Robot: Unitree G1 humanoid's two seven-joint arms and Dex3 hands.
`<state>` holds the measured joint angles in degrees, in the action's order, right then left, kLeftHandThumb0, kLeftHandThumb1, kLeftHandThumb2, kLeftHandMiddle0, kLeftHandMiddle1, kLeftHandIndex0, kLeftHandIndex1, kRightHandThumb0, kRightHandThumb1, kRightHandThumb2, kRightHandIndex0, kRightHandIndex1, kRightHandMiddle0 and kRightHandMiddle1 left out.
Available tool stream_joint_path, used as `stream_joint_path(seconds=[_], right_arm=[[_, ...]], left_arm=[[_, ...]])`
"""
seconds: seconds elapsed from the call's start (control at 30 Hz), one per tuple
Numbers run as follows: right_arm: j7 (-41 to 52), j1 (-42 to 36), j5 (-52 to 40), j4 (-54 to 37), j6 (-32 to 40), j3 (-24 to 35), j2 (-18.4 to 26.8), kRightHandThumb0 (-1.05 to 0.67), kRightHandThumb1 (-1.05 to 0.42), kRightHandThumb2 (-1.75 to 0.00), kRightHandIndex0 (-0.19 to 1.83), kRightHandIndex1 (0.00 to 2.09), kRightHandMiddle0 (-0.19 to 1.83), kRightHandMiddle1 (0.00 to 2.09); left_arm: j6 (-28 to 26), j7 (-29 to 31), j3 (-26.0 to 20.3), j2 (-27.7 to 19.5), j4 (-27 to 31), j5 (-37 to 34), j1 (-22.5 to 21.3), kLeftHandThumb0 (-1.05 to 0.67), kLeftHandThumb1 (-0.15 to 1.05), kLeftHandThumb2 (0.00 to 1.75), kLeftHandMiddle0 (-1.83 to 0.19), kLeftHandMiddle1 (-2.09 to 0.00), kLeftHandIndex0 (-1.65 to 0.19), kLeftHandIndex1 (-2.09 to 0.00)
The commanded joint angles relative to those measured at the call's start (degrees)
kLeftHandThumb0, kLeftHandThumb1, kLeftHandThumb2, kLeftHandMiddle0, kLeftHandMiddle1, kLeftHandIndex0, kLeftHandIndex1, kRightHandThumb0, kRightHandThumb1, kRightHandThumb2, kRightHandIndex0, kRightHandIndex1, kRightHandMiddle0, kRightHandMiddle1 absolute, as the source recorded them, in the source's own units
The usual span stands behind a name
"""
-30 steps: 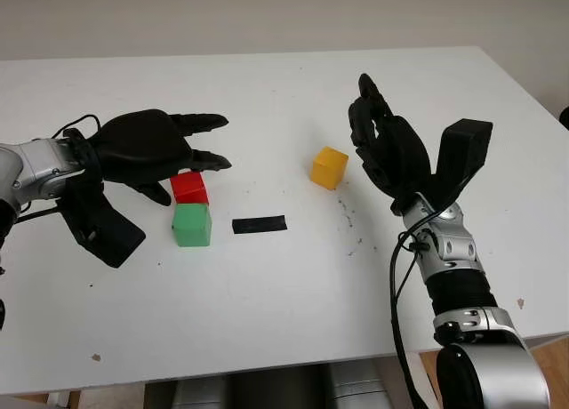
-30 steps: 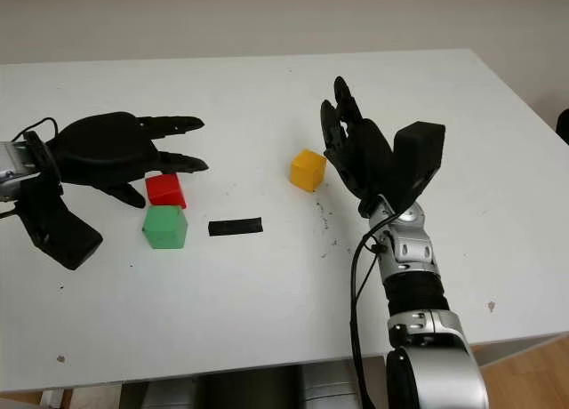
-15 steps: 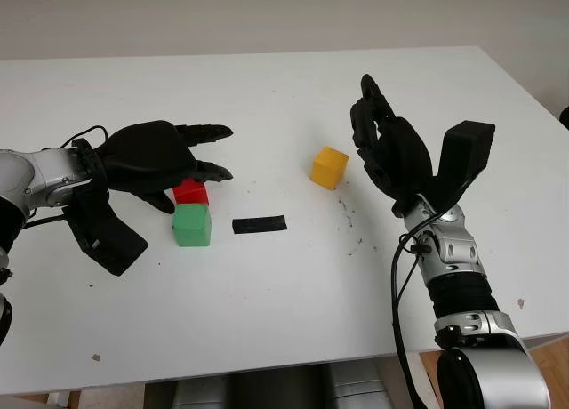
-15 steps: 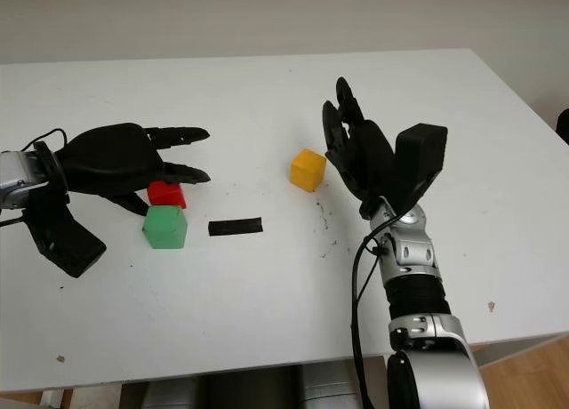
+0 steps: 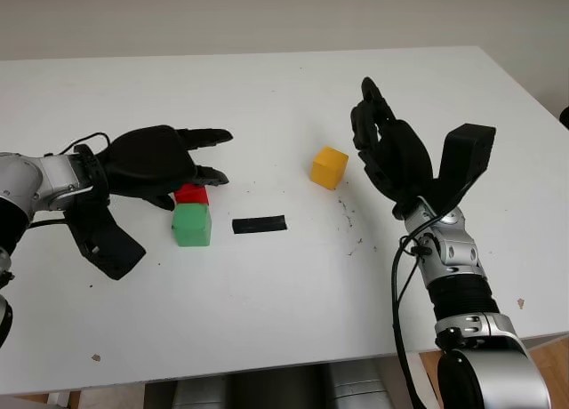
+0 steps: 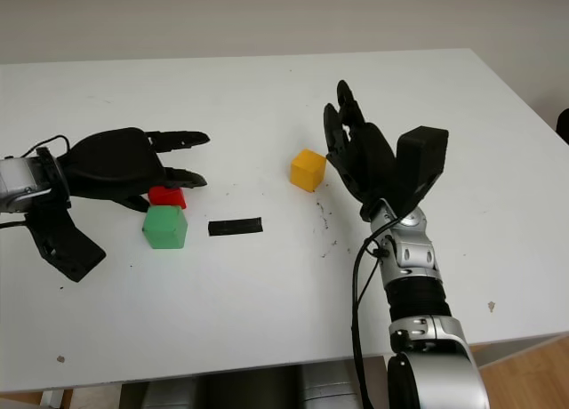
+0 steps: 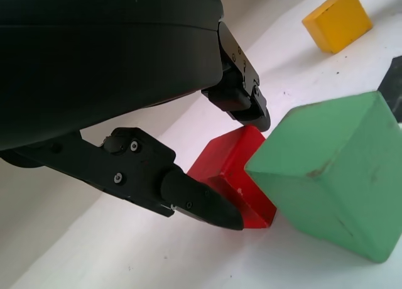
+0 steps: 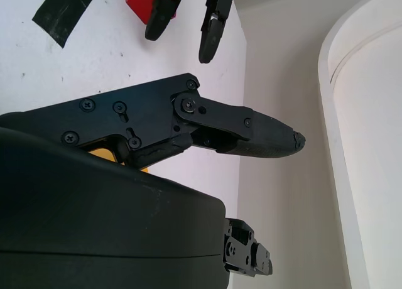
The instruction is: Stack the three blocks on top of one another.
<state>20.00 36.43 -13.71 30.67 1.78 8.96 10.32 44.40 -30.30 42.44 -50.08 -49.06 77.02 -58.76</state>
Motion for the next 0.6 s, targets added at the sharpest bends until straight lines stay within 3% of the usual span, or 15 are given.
stream_joint_path(seconds=[0.0, 0.1, 0.23, 0.4, 0.57], right_arm=[[-0.36, -0.26, -0.03, -1.38, -0.13, 0.4, 0.43, -0.68, -1.05, -0.61, -0.19, 0.0, -0.19, 0.0], [-0.66, -0.35, 0.02, -1.7, 0.13, 0.33, 0.49, -0.68, -1.05, -0.61, -0.19, 0.0, -0.19, 0.0], [-0.56, -0.53, -0.01, -1.91, -0.12, 0.29, 0.55, -0.68, -1.05, -0.6, -0.19, 0.0, -0.19, 0.0], [-0.53, -0.67, -0.08, -2.48, 0.55, 0.26, 0.68, -0.68, -1.05, -0.6, -0.19, 0.0, -0.19, 0.0], [-0.12, -0.71, 0.22, -2.53, 0.39, 0.02, 0.87, -0.68, -1.05, -0.61, -0.19, 0.0, -0.19, 0.0]], left_arm=[[-0.76, -1.04, 1.05, 0.16, -0.56, 1.07, -2.63, -0.26, 0.91, 0.06, -0.14, -0.09, -0.54, -0.24], [-1.3, -2.89, 1.98, 0.44, -0.94, 1.96, -2.95, -0.33, 0.92, 0.06, -0.18, -0.09, -0.58, -0.3], [-1.32, -3.26, 2.26, 0.98, -1.31, 1.52, -3.01, -0.38, 0.96, 0.06, -0.21, -0.07, -0.42, -0.78], [-1.16, -2.7, 2.0, 1.26, -1.09, 0.8, -2.8, -0.37, 0.94, 0.05, -0.26, -0.09, -0.44, -1.25], [-1.79, -1.61, 1.96, 0.74, 0.48, 0.7, -2.73, -0.34, 0.91, 0.05, -0.32, -0.12, -0.5, -1.29]])
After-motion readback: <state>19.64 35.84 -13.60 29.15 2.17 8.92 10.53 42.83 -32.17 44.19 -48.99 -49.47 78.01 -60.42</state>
